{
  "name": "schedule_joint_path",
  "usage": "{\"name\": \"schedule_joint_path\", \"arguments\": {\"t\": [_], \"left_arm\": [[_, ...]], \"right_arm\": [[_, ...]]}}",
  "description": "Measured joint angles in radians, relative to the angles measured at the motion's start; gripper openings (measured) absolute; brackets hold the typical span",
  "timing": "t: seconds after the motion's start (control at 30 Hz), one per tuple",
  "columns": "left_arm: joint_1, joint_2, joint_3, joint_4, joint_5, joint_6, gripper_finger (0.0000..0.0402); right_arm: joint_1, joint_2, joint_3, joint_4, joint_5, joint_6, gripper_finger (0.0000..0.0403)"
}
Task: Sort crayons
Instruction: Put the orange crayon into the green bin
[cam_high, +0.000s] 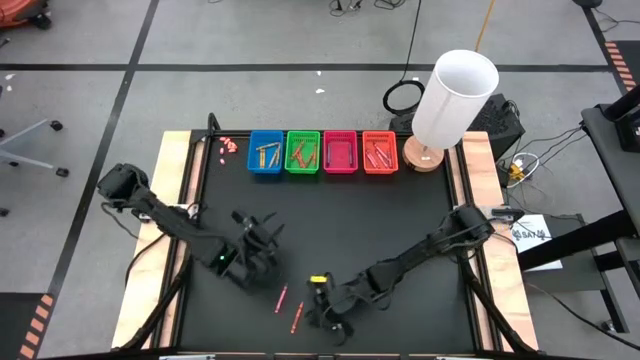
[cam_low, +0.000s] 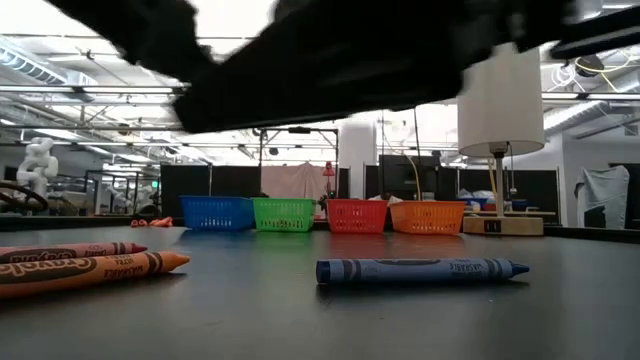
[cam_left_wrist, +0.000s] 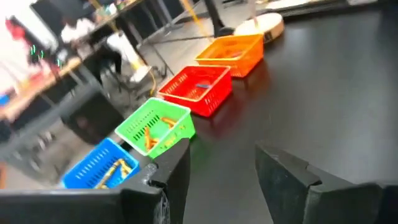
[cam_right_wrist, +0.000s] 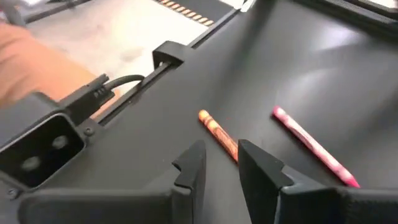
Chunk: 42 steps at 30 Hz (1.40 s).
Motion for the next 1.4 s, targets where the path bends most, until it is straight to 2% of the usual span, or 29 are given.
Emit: {"name": "schedule_joint_path", "arguments": {"t": [0.17,0.37,0.63,0.8,1.07,1.27,1.4], "left_arm": [[-0.117,0.000,-0.027,-0.036,-0.013,-0.034,0.0176],[-0.206,0.001,-0.046,-0.039,-0.016,-0.107,0.0176],[-0.260,0.001,-0.107,-0.032,-0.018,-0.233,0.0176],[-0.273,0.001,-0.120,-0.023,-0.018,-0.266,0.0176],[-0.274,0.001,-0.120,-0.012,-0.018,-0.265,0.0176],[-0.274,0.001,-0.120,0.001,-0.017,-0.265,0.0176],[-0.274,0.001,-0.120,0.012,-0.017,-0.265,0.0176]], "right_arm": [[-0.034,0.083,0.123,-0.044,-0.105,-0.049,0.0080],[-0.078,0.135,0.159,-0.028,-0.249,-0.097,0.0090],[-0.109,0.165,0.159,-0.015,-0.251,-0.129,0.0172],[-0.117,0.190,0.159,-0.025,-0.255,-0.156,0.0183],[-0.149,0.189,0.161,-0.102,-0.270,-0.167,0.0138],[-0.167,0.188,0.161,-0.138,-0.327,-0.166,0.0080],[-0.167,0.188,0.161,-0.143,-0.329,-0.167,0.0036]]}}
